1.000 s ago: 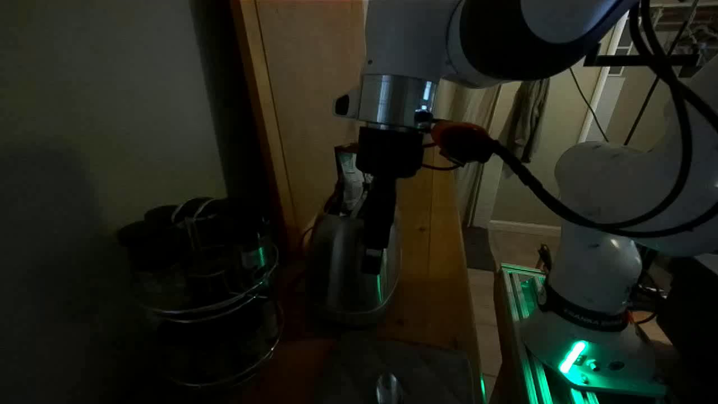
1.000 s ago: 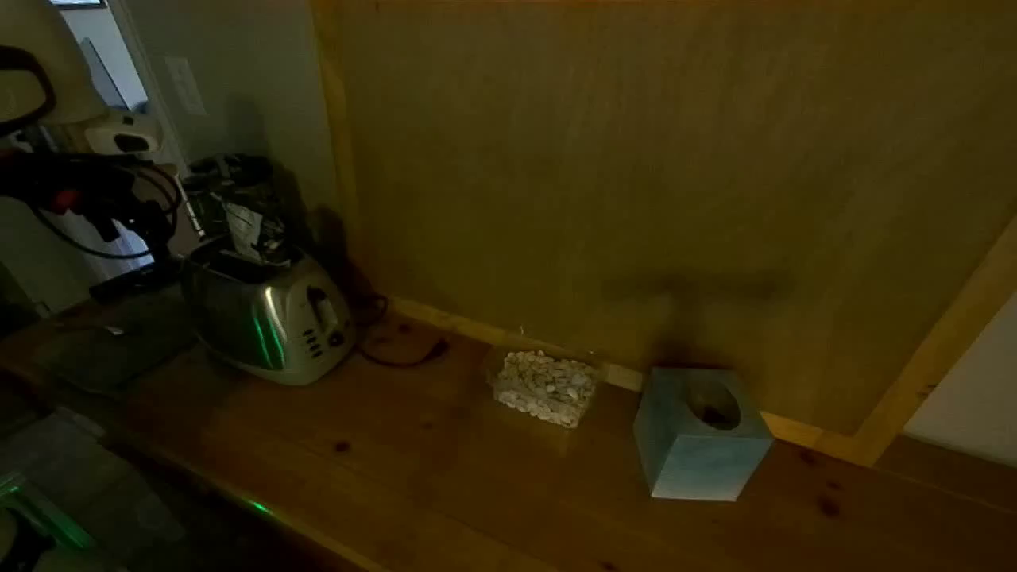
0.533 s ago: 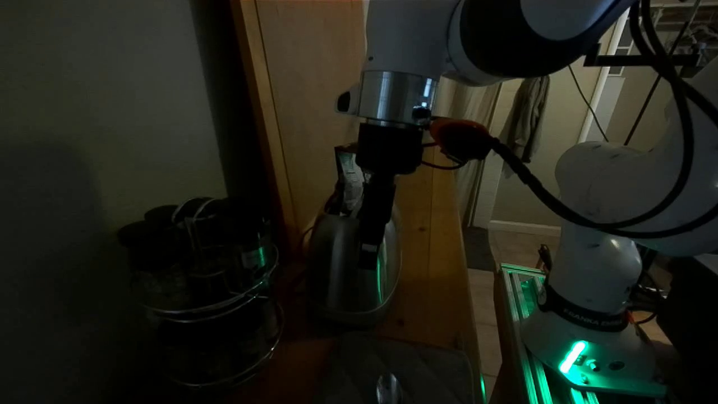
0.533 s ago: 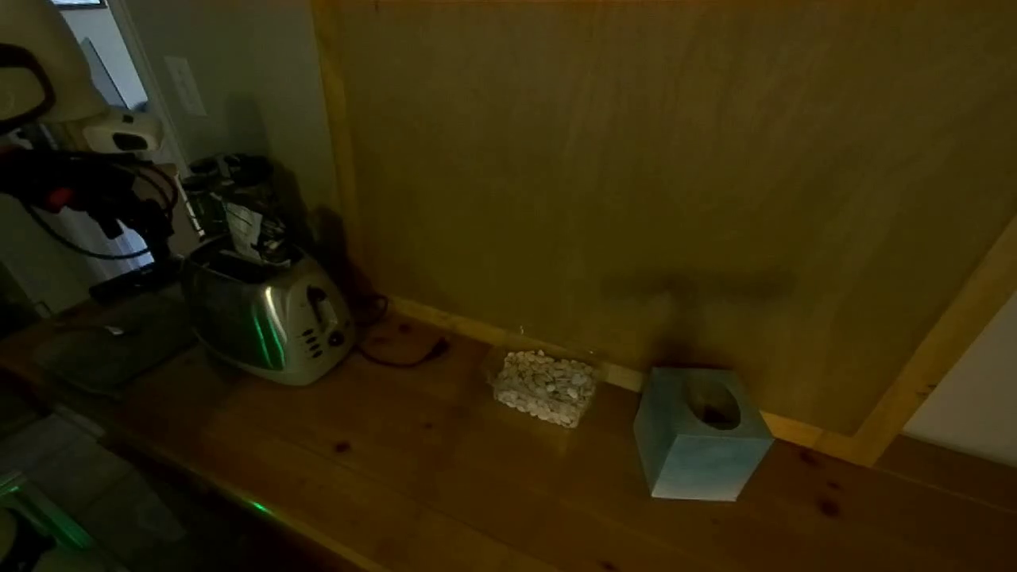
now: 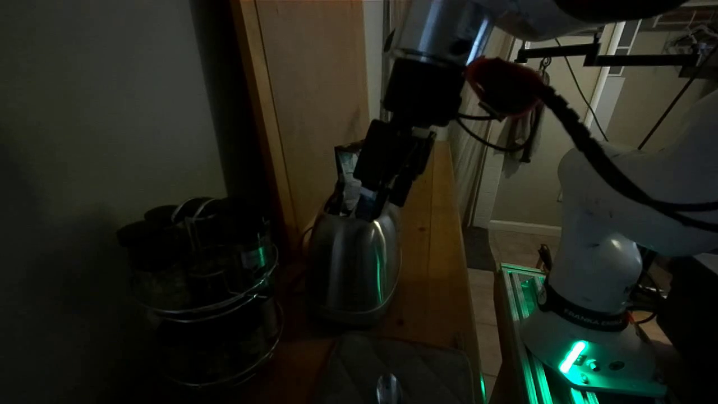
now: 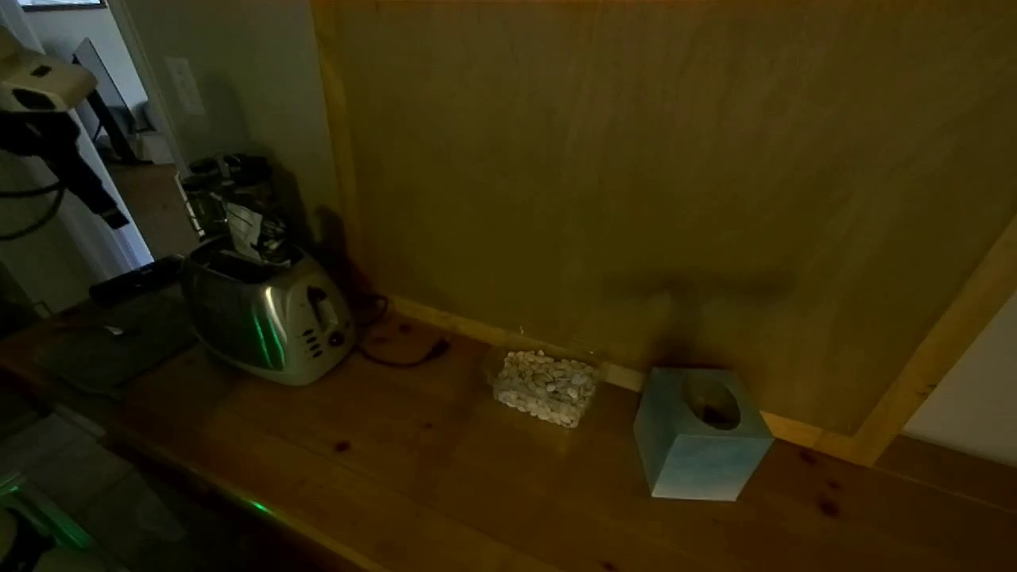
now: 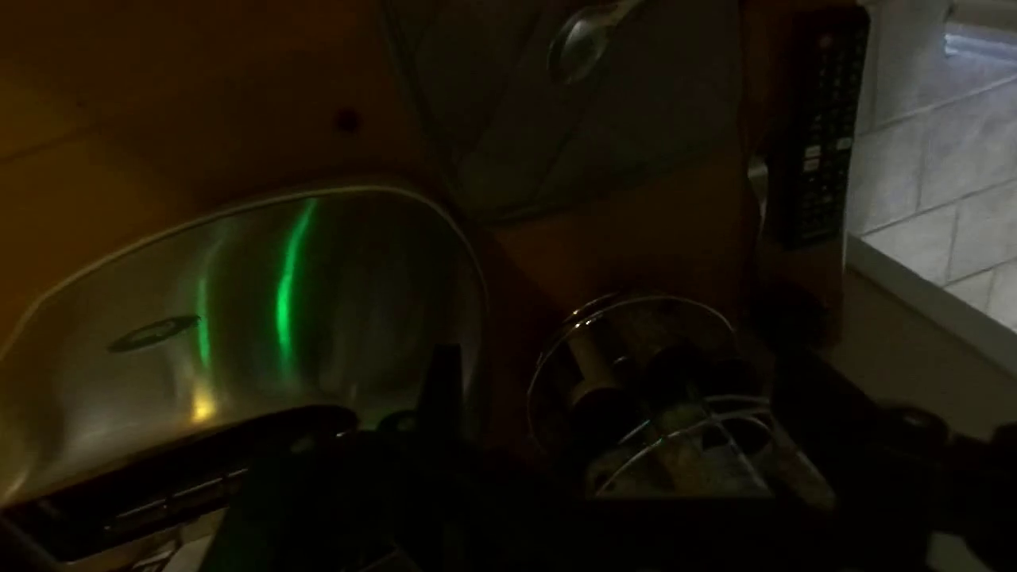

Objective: Remove the black packet from the toaster and put it on the table

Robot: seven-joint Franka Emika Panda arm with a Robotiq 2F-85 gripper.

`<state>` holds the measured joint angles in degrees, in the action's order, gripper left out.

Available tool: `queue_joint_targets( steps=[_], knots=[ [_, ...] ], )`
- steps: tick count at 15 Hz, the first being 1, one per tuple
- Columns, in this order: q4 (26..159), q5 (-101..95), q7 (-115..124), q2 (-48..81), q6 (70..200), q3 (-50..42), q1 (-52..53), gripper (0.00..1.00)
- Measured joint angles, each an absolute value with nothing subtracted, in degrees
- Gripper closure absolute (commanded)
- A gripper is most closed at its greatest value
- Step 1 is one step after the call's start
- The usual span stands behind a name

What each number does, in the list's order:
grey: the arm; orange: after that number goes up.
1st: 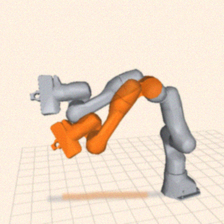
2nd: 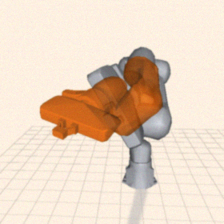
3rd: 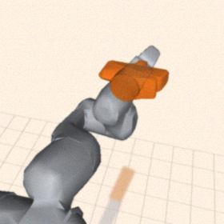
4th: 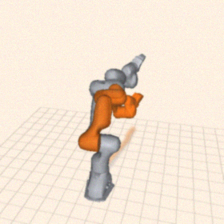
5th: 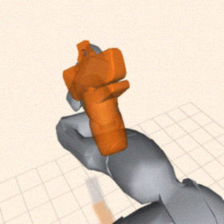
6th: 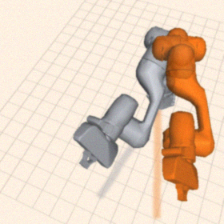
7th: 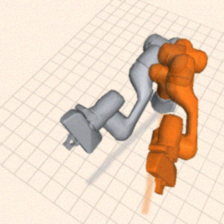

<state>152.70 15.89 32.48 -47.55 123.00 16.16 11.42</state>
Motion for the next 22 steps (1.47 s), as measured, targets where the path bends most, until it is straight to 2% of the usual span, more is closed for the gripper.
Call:
queue_joint_targets(
  steps=[5,10,16,22],
  knots=[
    [153.77,15.77,42.36,-57.98,116.14,15.77,7.2,0.0],
    [154.47,14.0,45.04,-63.53,114.99,13.06,-3.08,0.0],
    [152.28,10.92,45.33,-61.32,115.68,11.52,-12.27,0.0],
    [147.09,10.78,42.96,-53.3,117.97,9.1,-12.67,0.0]
  ],
)
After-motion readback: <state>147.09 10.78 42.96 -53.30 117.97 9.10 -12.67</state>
